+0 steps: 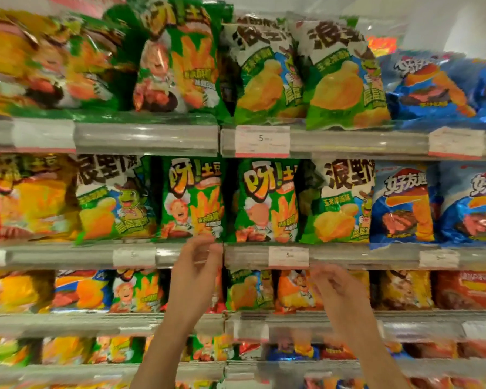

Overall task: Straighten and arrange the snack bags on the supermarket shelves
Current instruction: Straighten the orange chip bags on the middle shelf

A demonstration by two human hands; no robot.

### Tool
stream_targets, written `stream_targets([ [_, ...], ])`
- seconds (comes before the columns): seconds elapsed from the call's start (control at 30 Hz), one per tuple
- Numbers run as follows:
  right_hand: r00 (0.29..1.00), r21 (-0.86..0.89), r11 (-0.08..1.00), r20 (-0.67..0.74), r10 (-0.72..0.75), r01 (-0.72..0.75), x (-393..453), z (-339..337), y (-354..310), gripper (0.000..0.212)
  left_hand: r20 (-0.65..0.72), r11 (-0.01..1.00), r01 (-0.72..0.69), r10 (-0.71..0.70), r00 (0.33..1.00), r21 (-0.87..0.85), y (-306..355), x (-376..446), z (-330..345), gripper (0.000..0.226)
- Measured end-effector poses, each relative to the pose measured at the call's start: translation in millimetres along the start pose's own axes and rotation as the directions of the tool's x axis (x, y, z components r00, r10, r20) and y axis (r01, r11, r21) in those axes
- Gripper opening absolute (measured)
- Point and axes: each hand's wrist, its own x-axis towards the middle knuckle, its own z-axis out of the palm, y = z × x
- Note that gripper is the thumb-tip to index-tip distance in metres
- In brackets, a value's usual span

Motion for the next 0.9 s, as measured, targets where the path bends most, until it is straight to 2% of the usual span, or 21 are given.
stream_targets([
  [0.1, 0.996, -0.094, 0.992, -0.01, -0.091, 0.09, 3.7, 19.2, -24.4, 0.01, 0.033, 0.999, -0.034, 0.034, 0.999, 0.003, -0.5, 14.4, -13.3, 0.013],
  [0.23, 0.991, -0.138, 0.982, -0.033, -0.132, 0.126, 33.5, 37.3, -59.3, 0.007, 0.097, 0.994, -0.096, 0.092, 0.991, 0.043, 9.2, 36.1, -11.8, 0.022],
  [0.27, 0.988, -0.15, 0.978, -0.039, -0.151, 0.144, 41.7, 40.2, -66.4, 0.011, 0.114, 0.992, -0.112, 0.106, 0.988, 0.054, 12.5, 42.2, -7.5, 0.025],
  [0.37, 0.977, -0.154, 0.967, -0.037, -0.208, 0.2, 62.6, 46.3, -84.7, 0.047, 0.158, 0.98, -0.161, 0.142, 0.977, 0.116, 24.1, 58.2, 9.6, 0.035],
  [0.43, 0.978, -0.199, 0.958, -0.005, -0.21, 0.205, 73.2, 48.2, -91.7, 0.057, 0.184, 0.961, -0.212, 0.18, 0.966, 0.177, 32.3, 65.9, 23.2, 0.045],
  [0.53, 0.976, -0.296, 0.93, 0.065, -0.209, 0.219, 83.8, 50.1, -90.5, 0.05, 0.238, 0.914, -0.275, 0.208, 0.949, 0.299, 38.3, 74.3, 38.9, 0.061],
  [0.6, 0.975, -0.288, 0.931, 0.077, -0.209, 0.223, 88.9, 50.5, -84.8, 0.044, 0.259, 0.903, -0.276, 0.194, 0.946, 0.328, 37.6, 78.3, 44.9, 0.068],
  [0.7, 0.976, -0.229, 0.949, 0.052, -0.21, 0.216, 94.5, 50.4, -81.0, 0.043, 0.227, 0.908, -0.283, 0.218, 0.949, 0.311, 36.0, 81.4, 48.3, 0.072],
  [0.8, 0.981, -0.169, 0.966, 0.034, -0.193, 0.196, 96.9, 52.3, -84.8, 0.048, 0.171, 0.924, -0.264, 0.223, 0.96, 0.275, 40.1, 83.8, 46.9, 0.07],
  [0.9, 0.979, -0.114, 0.972, 0.032, -0.202, 0.204, 97.6, 51.2, -91.7, 0.044, 0.143, 0.945, -0.253, 0.226, 0.964, 0.209, 44.7, 86.1, 41.2, 0.067],
])
